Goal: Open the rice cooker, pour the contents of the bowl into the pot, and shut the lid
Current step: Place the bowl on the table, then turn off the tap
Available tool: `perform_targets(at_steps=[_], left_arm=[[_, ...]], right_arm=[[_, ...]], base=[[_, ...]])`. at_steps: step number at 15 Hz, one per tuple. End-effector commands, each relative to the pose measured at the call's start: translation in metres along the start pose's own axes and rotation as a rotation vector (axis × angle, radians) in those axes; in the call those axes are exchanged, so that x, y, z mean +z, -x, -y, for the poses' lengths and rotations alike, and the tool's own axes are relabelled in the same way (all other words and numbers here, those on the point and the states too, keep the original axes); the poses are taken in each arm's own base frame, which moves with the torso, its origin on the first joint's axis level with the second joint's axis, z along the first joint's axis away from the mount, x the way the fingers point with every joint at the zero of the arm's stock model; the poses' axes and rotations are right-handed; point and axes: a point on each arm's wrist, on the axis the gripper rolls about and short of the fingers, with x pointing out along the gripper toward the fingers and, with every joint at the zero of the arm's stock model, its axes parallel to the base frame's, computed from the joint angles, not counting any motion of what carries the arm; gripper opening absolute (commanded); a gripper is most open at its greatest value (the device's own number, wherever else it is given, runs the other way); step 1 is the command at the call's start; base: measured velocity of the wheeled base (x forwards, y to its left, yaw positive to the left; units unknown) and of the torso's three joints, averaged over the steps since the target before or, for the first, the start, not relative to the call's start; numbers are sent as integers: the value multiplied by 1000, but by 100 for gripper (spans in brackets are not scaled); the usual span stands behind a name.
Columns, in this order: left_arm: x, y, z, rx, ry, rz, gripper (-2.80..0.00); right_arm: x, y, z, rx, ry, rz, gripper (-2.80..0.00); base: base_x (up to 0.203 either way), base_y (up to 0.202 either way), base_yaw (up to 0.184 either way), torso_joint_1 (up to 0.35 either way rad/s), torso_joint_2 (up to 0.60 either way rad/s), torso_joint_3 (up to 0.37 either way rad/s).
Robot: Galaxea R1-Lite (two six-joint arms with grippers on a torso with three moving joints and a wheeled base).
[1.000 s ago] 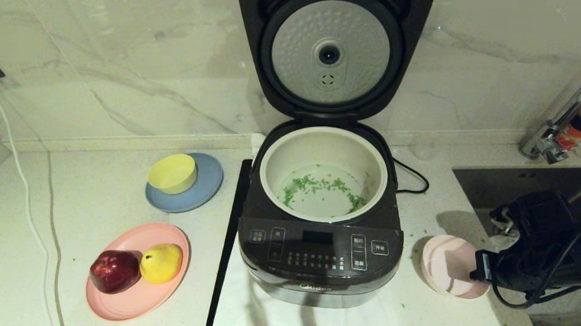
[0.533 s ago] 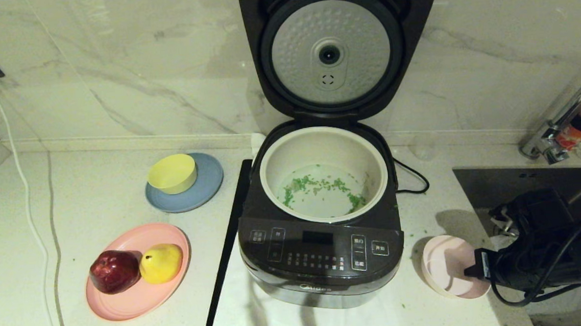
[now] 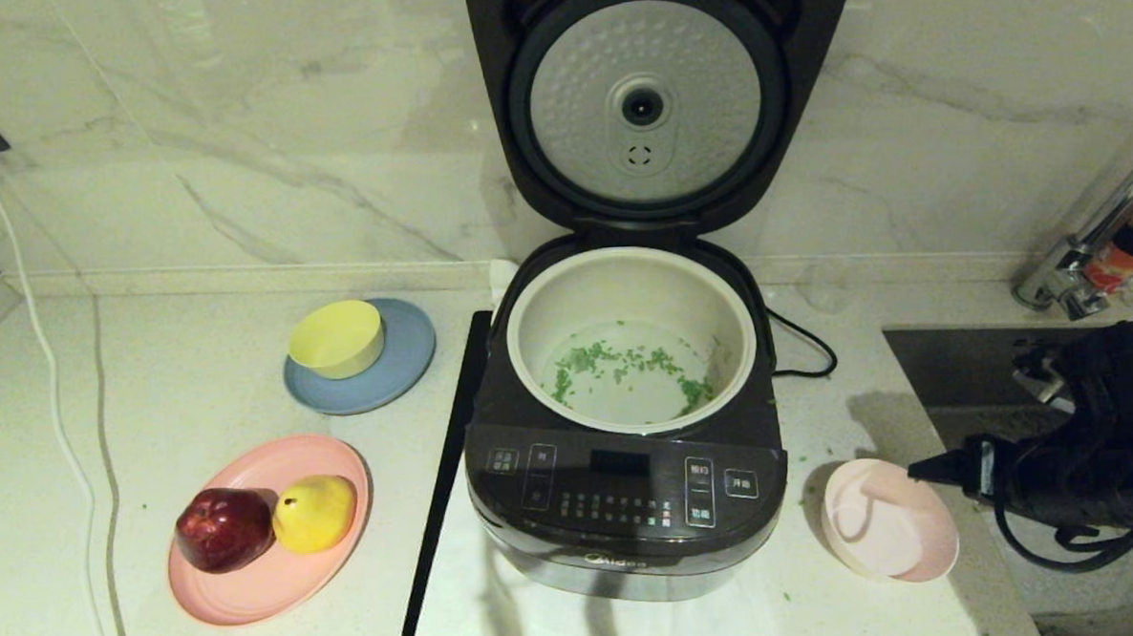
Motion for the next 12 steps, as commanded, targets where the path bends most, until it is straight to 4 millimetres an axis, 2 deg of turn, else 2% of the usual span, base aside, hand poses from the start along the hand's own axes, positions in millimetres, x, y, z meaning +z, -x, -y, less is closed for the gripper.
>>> perform_targets(at_steps=[1,3,6,8,12], left_arm=[[-3,-1,0,-1,0,-7,-280],[-3,-1,0,0,0,-9,-280],[-3,-1,0,-1,0,-9,-280],[-3,-1,0,1,0,-9,-280],[-3,-1,0,1,0,-9,-280]], right_arm=[[14,42,0,23,-19,162,-280],[22,58,1,-24,-33,225,-280],[34,71,12,-107,-63,310,-280],[38,69,21,-179,-61,330,-280],[46,48,43,-362,-111,332,-280]], base=[[0,0,0,0,0,0],[0,0,0,0,0,0],[0,0,0,0,0,0],[0,0,0,0,0,0],[0,0,0,0,0,0]])
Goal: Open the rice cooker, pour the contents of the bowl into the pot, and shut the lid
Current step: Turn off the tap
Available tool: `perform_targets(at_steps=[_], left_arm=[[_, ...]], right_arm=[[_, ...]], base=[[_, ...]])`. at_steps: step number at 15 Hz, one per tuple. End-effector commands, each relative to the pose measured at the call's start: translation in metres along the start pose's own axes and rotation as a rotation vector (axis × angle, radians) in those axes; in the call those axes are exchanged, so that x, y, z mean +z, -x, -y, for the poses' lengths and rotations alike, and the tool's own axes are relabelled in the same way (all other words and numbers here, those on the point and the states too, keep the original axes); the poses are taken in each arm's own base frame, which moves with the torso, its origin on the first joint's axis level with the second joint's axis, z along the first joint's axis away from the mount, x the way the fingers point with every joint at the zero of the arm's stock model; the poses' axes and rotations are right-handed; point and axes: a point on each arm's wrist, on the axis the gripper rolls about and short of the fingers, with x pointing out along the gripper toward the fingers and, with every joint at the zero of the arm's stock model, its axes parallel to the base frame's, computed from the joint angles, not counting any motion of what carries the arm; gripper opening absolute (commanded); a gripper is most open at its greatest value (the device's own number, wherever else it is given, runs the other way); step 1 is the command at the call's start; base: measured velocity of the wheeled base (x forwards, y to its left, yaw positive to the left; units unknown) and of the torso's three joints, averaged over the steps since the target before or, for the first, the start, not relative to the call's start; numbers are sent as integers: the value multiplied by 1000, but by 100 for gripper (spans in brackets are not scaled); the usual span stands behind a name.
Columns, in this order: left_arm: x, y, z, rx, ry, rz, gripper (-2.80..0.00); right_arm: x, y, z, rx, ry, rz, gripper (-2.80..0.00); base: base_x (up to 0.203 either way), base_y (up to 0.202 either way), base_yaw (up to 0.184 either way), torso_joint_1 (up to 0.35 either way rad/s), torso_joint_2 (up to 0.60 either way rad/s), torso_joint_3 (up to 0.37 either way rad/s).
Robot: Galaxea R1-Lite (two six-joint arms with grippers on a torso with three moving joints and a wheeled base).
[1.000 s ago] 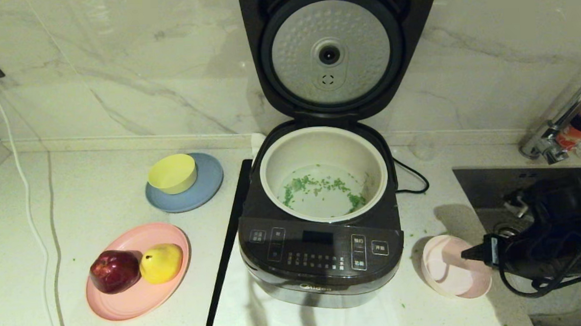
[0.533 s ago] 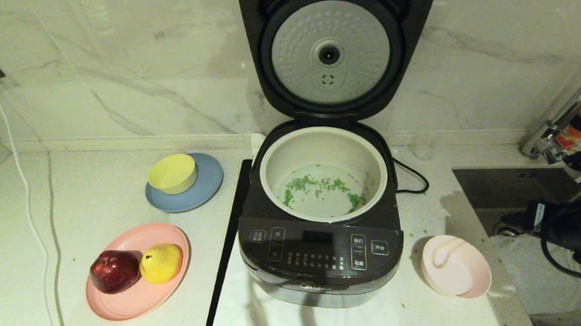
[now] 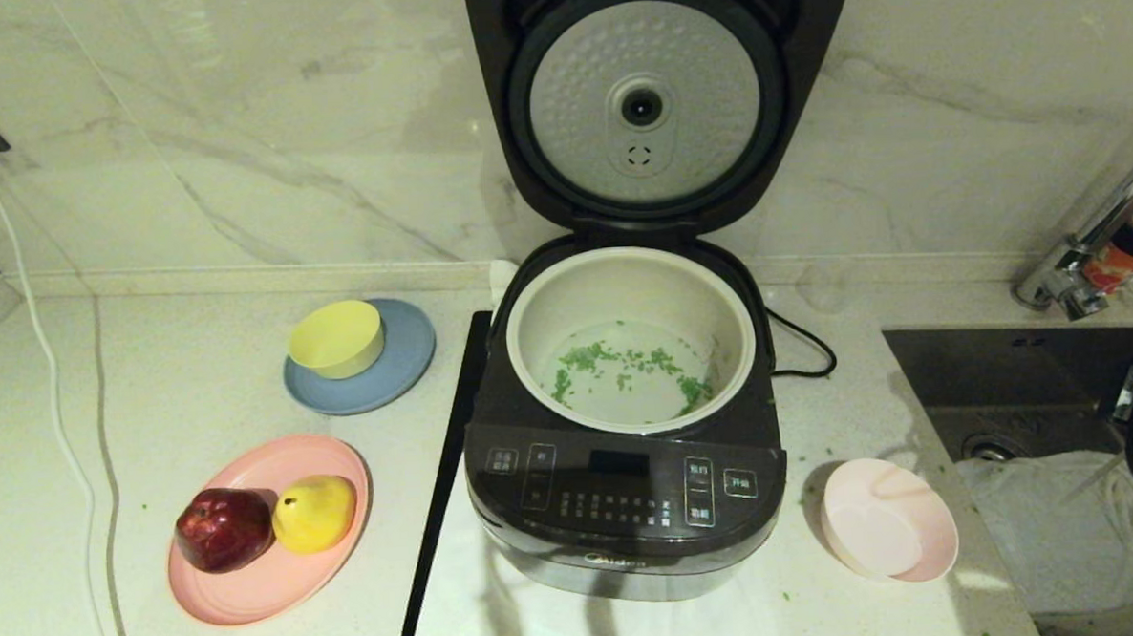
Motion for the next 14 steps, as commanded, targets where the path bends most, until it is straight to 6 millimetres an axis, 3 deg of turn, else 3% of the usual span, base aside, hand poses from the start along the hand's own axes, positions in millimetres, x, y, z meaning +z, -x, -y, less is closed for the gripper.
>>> perform_targets(at_steps=[1,9,14], left_arm=[[-3,-1,0,1,0,-8,-280],[-3,-1,0,-1,0,-8,-280],[-3,-1,0,-1,0,-8,-280]], right_arm=[[-1,-25,10,-91,-21,-12,-280],[13,-97,63,-355,-59,173,-280],[11,-125,68,-386,-49,221,-280]], base=[[0,0,0,0,0,0],[0,0,0,0,0,0],[0,0,0,0,0,0]])
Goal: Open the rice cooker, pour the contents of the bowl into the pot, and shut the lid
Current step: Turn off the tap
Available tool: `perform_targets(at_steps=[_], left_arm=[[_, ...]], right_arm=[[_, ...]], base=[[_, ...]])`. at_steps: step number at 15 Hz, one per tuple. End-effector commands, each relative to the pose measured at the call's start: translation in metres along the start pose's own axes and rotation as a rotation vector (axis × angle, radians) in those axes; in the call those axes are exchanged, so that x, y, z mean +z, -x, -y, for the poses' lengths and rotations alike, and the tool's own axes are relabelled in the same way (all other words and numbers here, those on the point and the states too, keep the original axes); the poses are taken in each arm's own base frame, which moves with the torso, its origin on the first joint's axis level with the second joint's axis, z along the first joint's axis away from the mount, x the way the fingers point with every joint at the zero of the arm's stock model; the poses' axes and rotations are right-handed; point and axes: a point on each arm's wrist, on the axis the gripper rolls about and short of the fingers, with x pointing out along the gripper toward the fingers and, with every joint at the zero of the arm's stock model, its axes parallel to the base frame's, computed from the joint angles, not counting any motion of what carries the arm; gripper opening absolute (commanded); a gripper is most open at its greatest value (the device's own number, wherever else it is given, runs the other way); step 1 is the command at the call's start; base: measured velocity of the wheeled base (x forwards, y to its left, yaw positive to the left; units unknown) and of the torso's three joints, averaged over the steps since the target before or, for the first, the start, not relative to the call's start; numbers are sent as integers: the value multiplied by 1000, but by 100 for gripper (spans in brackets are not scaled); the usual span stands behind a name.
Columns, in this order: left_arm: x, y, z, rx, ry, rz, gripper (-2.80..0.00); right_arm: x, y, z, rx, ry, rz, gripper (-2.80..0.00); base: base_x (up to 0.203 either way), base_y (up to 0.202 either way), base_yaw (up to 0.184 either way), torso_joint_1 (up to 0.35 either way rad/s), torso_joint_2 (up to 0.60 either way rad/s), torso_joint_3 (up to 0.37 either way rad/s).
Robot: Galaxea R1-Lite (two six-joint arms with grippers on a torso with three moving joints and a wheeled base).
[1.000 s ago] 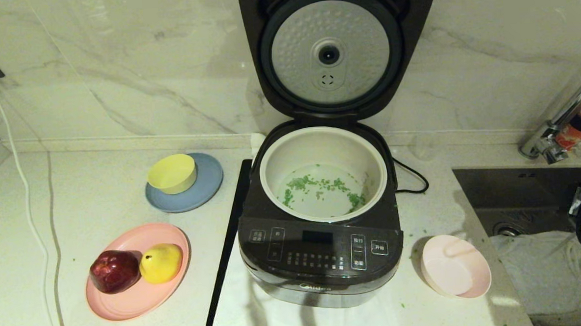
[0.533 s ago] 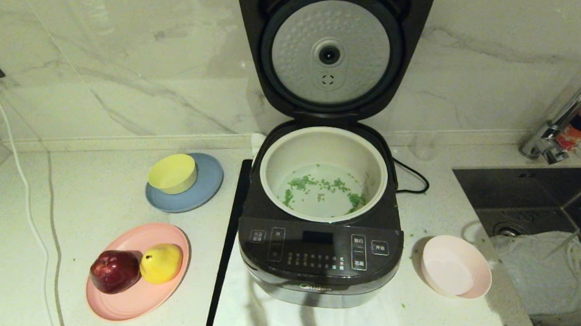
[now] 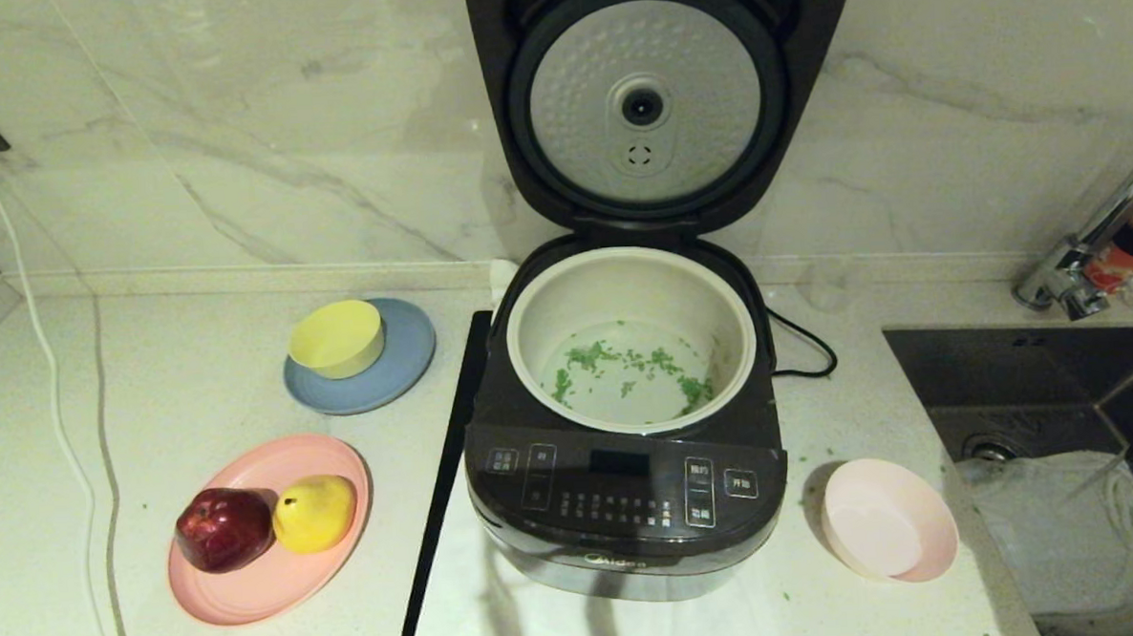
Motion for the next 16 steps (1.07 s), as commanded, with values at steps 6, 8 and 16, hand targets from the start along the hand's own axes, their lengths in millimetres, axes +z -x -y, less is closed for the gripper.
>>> perform_targets(at_steps=[6,8,16], left_arm=[[-3,-1,0,1,0,-9,-280],[-3,-1,0,-1,0,-9,-280],[-3,-1,0,1,0,-9,-280]], right_arm=[[-21,-74,-22,-103,73,213,-280],[-19,-81,-28,-106,92,268,-280],[-10,-88,-67,-59,110,349,-280]], base=[[0,0,0,0,0,0],[0,0,0,0,0,0],[0,0,0,0,0,0]])
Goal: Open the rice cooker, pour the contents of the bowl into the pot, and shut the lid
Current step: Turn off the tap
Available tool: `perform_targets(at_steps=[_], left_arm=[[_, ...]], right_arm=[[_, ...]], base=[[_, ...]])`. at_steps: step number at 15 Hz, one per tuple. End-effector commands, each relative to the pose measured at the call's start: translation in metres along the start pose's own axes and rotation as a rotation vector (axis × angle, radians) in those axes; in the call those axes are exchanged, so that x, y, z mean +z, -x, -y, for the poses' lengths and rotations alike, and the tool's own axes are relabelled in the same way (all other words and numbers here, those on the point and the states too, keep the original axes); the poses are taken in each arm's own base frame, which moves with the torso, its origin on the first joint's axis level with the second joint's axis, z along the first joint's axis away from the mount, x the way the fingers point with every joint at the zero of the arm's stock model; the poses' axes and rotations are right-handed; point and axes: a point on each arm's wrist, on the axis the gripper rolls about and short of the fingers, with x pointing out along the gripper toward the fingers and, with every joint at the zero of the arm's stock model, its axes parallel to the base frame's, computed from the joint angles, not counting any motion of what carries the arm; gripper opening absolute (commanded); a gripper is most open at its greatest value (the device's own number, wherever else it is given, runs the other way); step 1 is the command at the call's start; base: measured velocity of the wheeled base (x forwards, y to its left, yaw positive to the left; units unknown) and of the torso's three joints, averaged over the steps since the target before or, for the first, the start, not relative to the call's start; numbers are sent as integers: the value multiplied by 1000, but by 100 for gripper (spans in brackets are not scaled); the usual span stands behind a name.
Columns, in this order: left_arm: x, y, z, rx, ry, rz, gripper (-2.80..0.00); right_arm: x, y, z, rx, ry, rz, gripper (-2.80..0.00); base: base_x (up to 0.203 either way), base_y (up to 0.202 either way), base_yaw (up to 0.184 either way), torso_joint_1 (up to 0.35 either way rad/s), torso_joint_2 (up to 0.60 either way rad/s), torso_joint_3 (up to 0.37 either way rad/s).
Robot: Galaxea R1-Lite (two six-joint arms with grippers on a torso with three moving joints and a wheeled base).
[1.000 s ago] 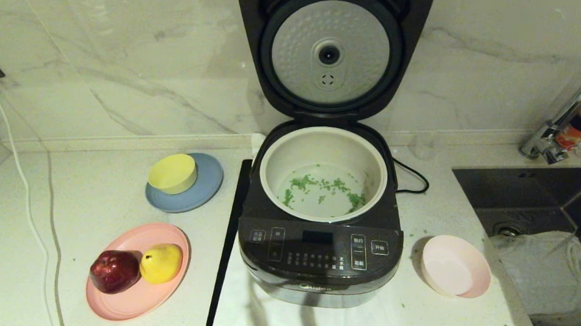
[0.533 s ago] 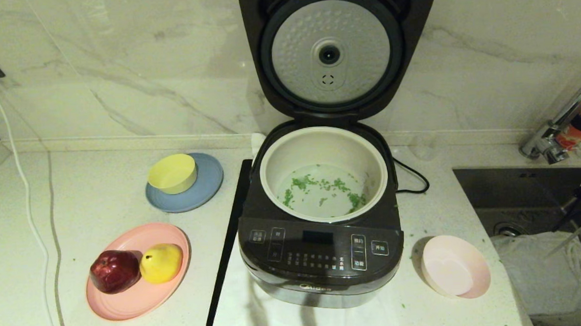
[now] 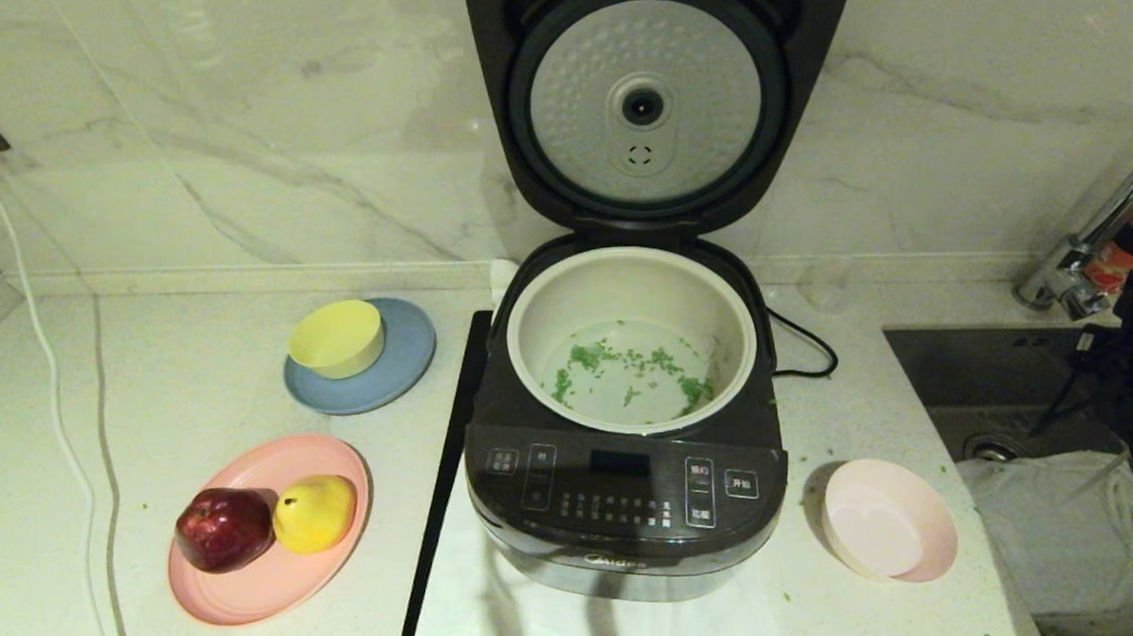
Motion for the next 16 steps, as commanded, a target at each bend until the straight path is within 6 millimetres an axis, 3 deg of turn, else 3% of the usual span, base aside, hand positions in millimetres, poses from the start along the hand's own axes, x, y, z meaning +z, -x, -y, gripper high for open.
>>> perform_targets(at_steps=[1,4,10,16], left_arm=[[-3,-1,0,0,0,-9,-280],[-3,-1,0,0,0,-9,-280],[-3,-1,0,0,0,-9,-280],[-3,-1,0,0,0,-9,-280]], right_arm=[[2,-8,-7,-27,7,28,-280],[8,-13,-10,-41,15,54,-280],[-4,-27,-17,-50,22,53,-280],[-3,-37,-23,-50,16,78,-280]], base=[[0,0,0,0,0,0],[0,0,0,0,0,0],[0,0,0,0,0,0],[0,0,0,0,0,0]])
